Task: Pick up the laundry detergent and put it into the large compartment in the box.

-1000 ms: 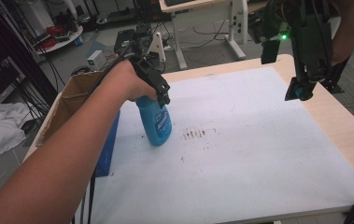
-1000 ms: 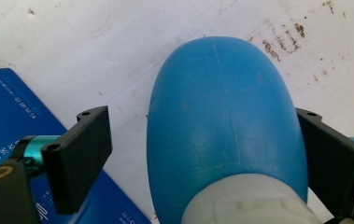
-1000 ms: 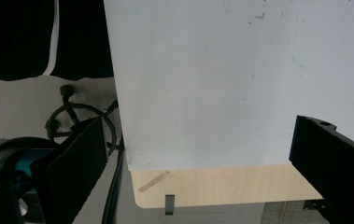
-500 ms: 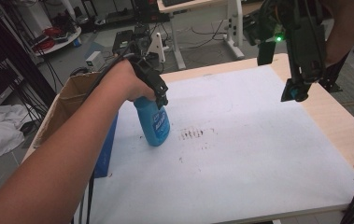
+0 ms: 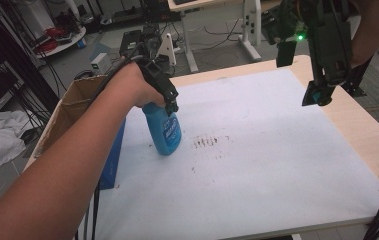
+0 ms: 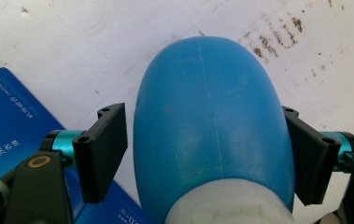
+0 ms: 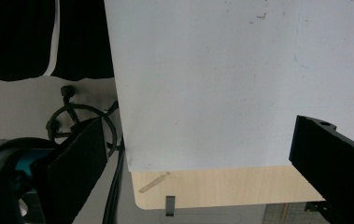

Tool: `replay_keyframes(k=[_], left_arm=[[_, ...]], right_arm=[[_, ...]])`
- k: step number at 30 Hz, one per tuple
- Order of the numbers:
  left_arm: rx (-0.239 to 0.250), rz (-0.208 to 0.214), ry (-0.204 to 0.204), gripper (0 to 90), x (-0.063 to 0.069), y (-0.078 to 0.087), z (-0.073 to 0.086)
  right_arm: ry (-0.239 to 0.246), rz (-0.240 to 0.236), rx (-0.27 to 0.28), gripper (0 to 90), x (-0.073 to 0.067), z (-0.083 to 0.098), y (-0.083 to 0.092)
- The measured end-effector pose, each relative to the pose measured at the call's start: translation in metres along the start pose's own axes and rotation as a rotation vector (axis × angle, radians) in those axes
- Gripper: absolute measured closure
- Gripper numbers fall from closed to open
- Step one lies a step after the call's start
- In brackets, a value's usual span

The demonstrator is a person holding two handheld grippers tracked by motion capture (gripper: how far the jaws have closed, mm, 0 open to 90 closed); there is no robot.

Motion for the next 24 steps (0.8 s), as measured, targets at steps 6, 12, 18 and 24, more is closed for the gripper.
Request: replay_keyframes(k=[6,12,18,24], left_arm=[[-0.008,0.007,0.003,31.0,0.0009,-0.0008,0.0007],[-0.012,0.021,0.006,36.7,0.0024,-0.0003,0.0014],[-0.013,0.022,-0.002,37.0,0.0031,-0.0002,0.0019],[-0.014,0.025,-0.027,37.2,0.0045,0.0014,0.0064]], right_arm=[[-0.007,-0.003,-0.004,3.5,0.0,0.001,-0.0005],[-0.006,-0.003,-0.001,3.5,0.0002,0.0001,-0.0013],[-0.007,-0.008,-0.004,3.5,-0.0001,-0.0011,-0.0037],[-0.004,-0.005,0.0,3.5,-0.0013,-0.0019,-0.0032]])
Point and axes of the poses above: each handheld gripper's, and its own axes: y roughly backward along the jaws, z roughly out of its underside, x roughly to its right, the point moved 9 cm from there along -y, roughly forward along the jaws, and after that the axes turned 15 degrees about -x, right-handed, at the moved point
